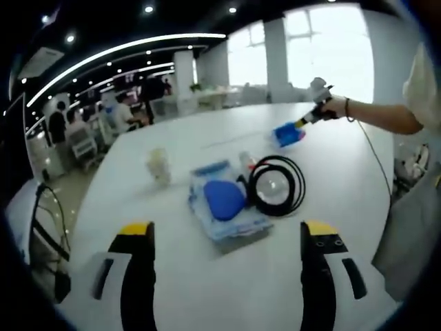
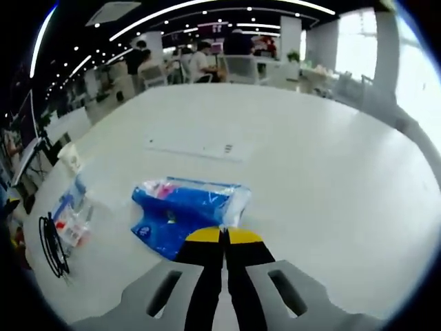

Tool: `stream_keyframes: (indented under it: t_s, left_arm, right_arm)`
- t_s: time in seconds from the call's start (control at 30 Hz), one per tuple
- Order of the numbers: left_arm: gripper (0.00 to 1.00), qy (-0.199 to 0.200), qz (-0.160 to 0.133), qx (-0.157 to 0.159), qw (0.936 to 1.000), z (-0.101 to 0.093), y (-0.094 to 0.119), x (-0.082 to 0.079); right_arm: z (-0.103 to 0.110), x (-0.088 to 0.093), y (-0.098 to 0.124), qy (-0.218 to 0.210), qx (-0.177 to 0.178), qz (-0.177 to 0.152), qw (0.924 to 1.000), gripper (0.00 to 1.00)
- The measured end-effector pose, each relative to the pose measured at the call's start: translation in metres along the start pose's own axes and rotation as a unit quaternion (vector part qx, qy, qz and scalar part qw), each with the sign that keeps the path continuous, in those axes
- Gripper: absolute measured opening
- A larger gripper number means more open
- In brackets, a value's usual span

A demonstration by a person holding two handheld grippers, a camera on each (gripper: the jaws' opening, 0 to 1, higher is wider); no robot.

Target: Arrange the tabletop items into an orderly group along one side of the table until the central work area is clear of visible clutter.

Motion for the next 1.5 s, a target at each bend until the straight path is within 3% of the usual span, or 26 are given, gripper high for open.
stream_keyframes:
  t_s: [0.43,0.57,1.13,1.33,1.5]
  left_arm:
    - [0.84,0.004,0.0,0.001,1.0,0.001,-0.001,0.002]
    - [0.84,0.001,0.002,0.001,1.0,0.001,-0.001,0.003]
    - [0.83,0.004,0.004,0.001,1.0,0.003,-0.002,0.004]
    - [0.83,0.004,0.005,-0.003,1.0,0.004,-0.001,0.005]
    - [0.84,0.005,0.006,-0.005,1.0,0.005,-0.002,0.005]
  right_arm:
    - [-0.001,0.005,-0.023,-0.003,-0.014,0.023,0.9996,0.01]
    - [-0.003,0.007,-0.028,0.026,0.0,0.029,0.9993,0.01]
    - [-0.013,0.013,-0.036,-0.005,0.005,0.031,0.9995,0.03]
    - [-0.016,0.014,-0.038,0.006,0.016,0.036,0.9992,0.05]
    - [-0.018,0.014,-0.036,-0.012,0.019,0.031,0.9993,0.1]
Point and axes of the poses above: the point that each gripper's makers call its tool centre point, and the gripper's own axes: y roughly backward along the fingers, z roughly to its left, x roughly out of its underside, the point moved 5 cm from there along y, roughly backward along the fingers, and after that the axes turned 10 degrees about z, right-handed, at the moved point
